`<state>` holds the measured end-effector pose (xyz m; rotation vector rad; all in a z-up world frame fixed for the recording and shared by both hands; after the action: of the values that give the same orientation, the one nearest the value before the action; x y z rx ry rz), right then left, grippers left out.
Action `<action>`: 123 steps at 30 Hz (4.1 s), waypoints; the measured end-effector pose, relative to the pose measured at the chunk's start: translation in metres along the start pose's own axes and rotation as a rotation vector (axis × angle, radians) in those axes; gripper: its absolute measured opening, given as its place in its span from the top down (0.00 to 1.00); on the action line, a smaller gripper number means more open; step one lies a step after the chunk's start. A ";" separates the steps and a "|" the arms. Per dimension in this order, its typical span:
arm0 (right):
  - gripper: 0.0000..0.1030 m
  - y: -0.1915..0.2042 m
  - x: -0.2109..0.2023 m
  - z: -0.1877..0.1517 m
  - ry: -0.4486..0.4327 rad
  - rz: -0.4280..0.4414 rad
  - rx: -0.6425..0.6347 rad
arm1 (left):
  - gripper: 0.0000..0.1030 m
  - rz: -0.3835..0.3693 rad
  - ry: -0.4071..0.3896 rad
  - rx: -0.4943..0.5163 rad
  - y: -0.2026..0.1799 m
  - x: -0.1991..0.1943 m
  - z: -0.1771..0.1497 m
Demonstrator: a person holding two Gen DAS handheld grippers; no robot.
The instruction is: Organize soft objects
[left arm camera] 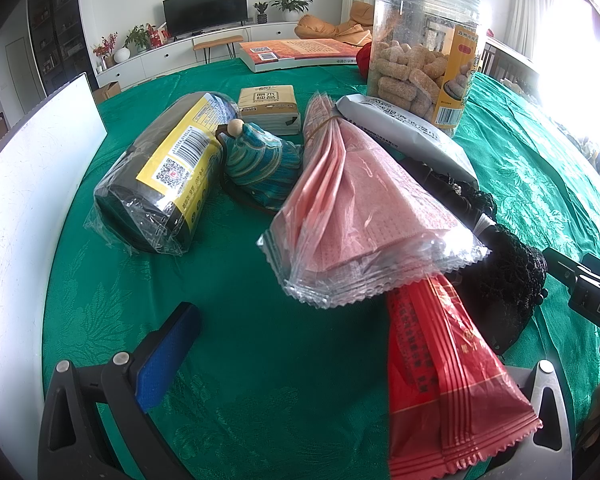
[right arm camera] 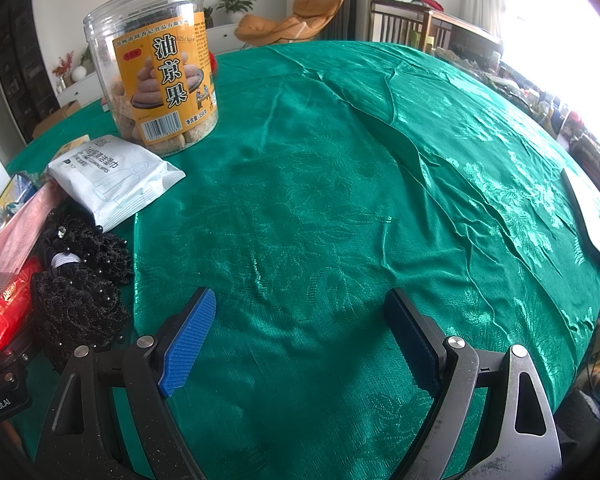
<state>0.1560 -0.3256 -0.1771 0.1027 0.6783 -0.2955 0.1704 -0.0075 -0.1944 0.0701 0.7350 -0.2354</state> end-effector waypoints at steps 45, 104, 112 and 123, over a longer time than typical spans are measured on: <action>0.14 0.000 0.000 0.000 -0.002 -0.002 0.000 | 0.00 0.000 -0.001 -0.001 0.000 -0.001 0.000; 0.14 0.000 0.000 0.000 -0.004 -0.005 0.001 | 0.00 -0.193 0.102 -0.128 0.012 -0.077 0.010; 0.14 -0.001 0.001 0.001 -0.005 -0.005 0.001 | 0.00 0.067 0.182 -0.075 0.074 -0.018 0.086; 0.14 0.028 -0.029 0.056 -0.147 0.350 0.113 | 0.47 0.047 0.255 -0.152 0.105 0.034 0.059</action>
<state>0.1761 -0.3026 -0.1154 0.3014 0.4866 -0.0042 0.2580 0.0793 -0.1758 -0.0280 1.0016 -0.1264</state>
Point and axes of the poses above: each gripper's, at about its wrist camera, not at the fingertips, and x roughly the way its jaws point, y to its left, z to its top, the point moved 10 cm from there along x, roughly the way its jaws point, and after that the axes turned 12 degrees about -y, right-handed, at the moved point
